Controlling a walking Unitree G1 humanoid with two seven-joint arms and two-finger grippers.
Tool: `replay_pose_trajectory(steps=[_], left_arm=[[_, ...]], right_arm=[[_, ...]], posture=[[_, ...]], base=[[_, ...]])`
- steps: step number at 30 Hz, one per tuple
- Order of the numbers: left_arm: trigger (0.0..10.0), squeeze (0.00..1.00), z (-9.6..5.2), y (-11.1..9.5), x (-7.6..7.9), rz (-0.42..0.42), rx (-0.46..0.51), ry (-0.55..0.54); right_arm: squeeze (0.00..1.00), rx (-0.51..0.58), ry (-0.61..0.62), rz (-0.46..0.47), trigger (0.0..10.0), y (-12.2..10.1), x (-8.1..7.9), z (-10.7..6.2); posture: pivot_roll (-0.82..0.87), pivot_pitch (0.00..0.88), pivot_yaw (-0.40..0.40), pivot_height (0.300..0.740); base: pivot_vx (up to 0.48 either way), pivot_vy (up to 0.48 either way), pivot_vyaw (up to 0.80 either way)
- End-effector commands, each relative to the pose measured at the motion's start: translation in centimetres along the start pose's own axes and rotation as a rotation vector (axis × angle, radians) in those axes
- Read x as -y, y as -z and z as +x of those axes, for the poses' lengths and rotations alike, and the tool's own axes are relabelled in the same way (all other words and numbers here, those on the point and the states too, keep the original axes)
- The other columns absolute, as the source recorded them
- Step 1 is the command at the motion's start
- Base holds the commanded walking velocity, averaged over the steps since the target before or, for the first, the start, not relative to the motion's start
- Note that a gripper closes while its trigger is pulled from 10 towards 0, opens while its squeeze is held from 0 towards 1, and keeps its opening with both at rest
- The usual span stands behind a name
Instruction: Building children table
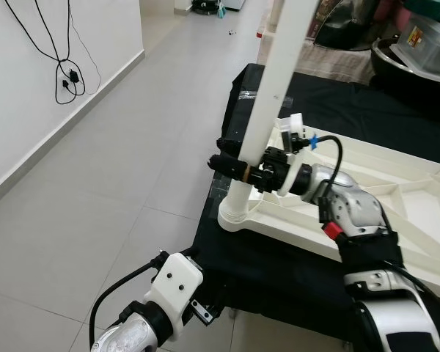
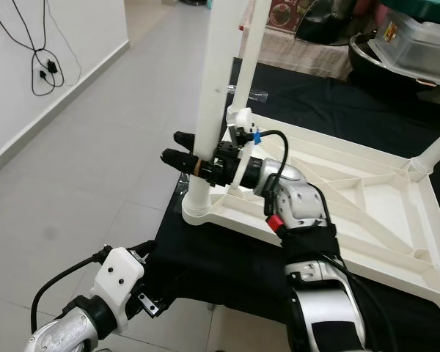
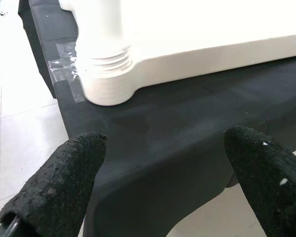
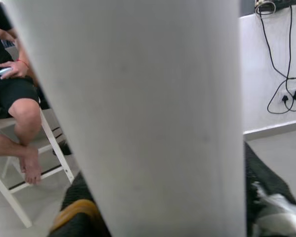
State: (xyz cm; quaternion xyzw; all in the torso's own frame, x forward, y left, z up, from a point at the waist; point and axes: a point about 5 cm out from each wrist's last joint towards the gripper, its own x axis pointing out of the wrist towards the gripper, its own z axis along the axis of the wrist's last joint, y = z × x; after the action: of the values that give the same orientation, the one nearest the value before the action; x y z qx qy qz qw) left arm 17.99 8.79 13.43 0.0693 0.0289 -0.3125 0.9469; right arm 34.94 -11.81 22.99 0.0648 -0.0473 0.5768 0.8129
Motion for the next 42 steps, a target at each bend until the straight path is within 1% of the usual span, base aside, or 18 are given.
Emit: replay_pose_trajectory(steps=[1, 5, 7, 12, 13, 14, 16, 17, 18, 26, 27, 29, 30, 34, 35, 40, 41, 42], left_arm=[[10.0, 0.0, -0.1, 0.2, 0.2, -0.005, -0.007, 0.001], [10.0, 0.0, -0.1, 0.2, 0.3, -0.005, -0.008, 0.002], [10.0, 0.0, -0.2, 0.3, 0.4, -0.006, -0.01, 0.007], [10.0, 0.0, -0.2, 0.4, 0.4, -0.006, -0.011, 0.009], [10.0, 0.0, -0.3, 0.5, 0.3, -0.006, -0.013, 0.011], [10.0, 0.0, -0.3, 0.5, 0.3, -0.006, -0.013, 0.011], [10.0, 0.0, -0.3, 0.7, 0.4, -0.007, -0.016, 0.018], [10.0, 0.0, -0.3, 0.7, 0.4, -0.007, -0.016, 0.018], [10.0, 0.0, -0.3, 0.7, 0.4, -0.006, -0.017, 0.021], [10.0, 0.0, -0.2, 0.6, 0.4, -0.004, -0.016, 0.022], [10.0, 0.0, -0.1, 0.6, 0.4, -0.004, -0.015, 0.022], [10.0, 0.0, -0.1, 0.6, 0.4, -0.004, -0.015, 0.022], [10.0, 0.0, -0.1, 0.5, 0.4, -0.004, -0.013, 0.021], [10.0, 0.0, 0.0, 0.4, 0.3, -0.005, -0.01, 0.018], [10.0, 0.0, 0.1, 0.4, 0.2, -0.005, -0.009, 0.017], [10.0, 0.0, 0.1, 0.4, 0.2, -0.005, -0.008, 0.016], [10.0, 0.0, 0.1, 0.4, 0.2, -0.006, -0.007, 0.016], [10.0, 0.0, 0.1, 0.4, 0.2, -0.007, -0.006, 0.015]], right_arm=[[0.0, 0.001, -0.03, -0.021, 0.0, -0.2, -0.2, 0.8], [0.0, 0.021, 0.024, -0.04, 0.0, -0.5, 0.1, 0.7], [0.0, 0.046, 0.205, -0.058, 0.0, -0.6, 0.5, 0.1], [0.0, 0.055, 0.371, -0.061, 0.0, -0.3, 0.9, -0.3], [0.0, 0.043, 0.645, -0.035, 0.0, 0.7, 1.7, -1.1], [0.0, 0.043, 0.645, -0.035, 0.0, 0.7, 1.7, -1.1], [0.0, -0.028, 1.253, -0.043, 0.0, 3.0, 1.9, -4.5], [0.0, -0.028, 1.253, -0.043, 0.0, 3.0, 1.9, -4.5], [0.0, -0.046, 1.439, -0.045, 0.0, 3.7, 1.2, -5.8], [0.0, -0.038, 1.524, -0.059, 0.0, 4.3, 0.1, -4.9], [0.0, -0.011, 1.462, -0.03, 7.6, 4.1, 0.3, -3.9], [0.0, -0.011, 1.462, -0.03, 7.6, 4.1, 0.3, -3.9], [1.0, 0.06, 1.365, -0.021, 10.0, 3.3, 0.5, -2.7], [1.0, 0.159, 1.254, -0.046, 10.0, 1.3, 1.2, -1.7], [0.0, 0.19, 1.21, -0.039, 10.0, 0.7, 1.6, -1.5], [0.0, 0.207, 1.178, -0.023, 10.0, 0.3, 1.8, -1.4], [0.0, 0.211, 1.077, -0.003, 10.0, -0.2, 2.4, -1.5], [0.0, 0.135, 0.818, -0.027, 10.0, -0.6, 2.9, -1.7]], posture=[[0.16, 0.107, -0.151, 0.74], [0.15, 0.099, -0.148, 0.74], [0.14, 0.086, -0.143, 0.74], [0.14, 0.078, -0.141, 0.74], [0.13, 0.065, -0.132, 0.74], [0.13, 0.065, -0.132, 0.74], [0.13, 0.053, -0.128, 0.74], [0.13, 0.053, -0.128, 0.74], [0.13, 0.057, -0.128, 0.74], [0.14, 0.068, -0.13, 0.74], [0.14, 0.076, -0.132, 0.74], [0.14, 0.076, -0.132, 0.74], [0.13, 0.087, -0.131, 0.74], [0.13, 0.091, -0.13, 0.74], [0.13, 0.092, -0.131, 0.74], [0.13, 0.092, -0.131, 0.74], [0.13, 0.098, -0.13, 0.74], [0.13, 0.109, -0.128, 0.74]], base=[[0.0, 0.0, 0.0], [0.0, 0.0, 0.0], [0.0, 0.0, 0.0], [0.0, 0.0, 0.0], [0.0, 0.0, 0.0], [0.0, 0.0, 0.0], [0.0, 0.0, 0.0], [0.0, 0.0, 0.0], [0.0, 0.0, 0.0], [0.0, 0.0, 0.0], [0.0, 0.0, 0.0], [0.0, 0.0, 0.0], [0.0, 0.0, 0.0], [0.0, 0.0, 0.0], [0.0, 0.0, 0.0], [0.0, 0.0, 0.0], [0.0, 0.0, 0.0], [0.0, 0.0, 0.0]])
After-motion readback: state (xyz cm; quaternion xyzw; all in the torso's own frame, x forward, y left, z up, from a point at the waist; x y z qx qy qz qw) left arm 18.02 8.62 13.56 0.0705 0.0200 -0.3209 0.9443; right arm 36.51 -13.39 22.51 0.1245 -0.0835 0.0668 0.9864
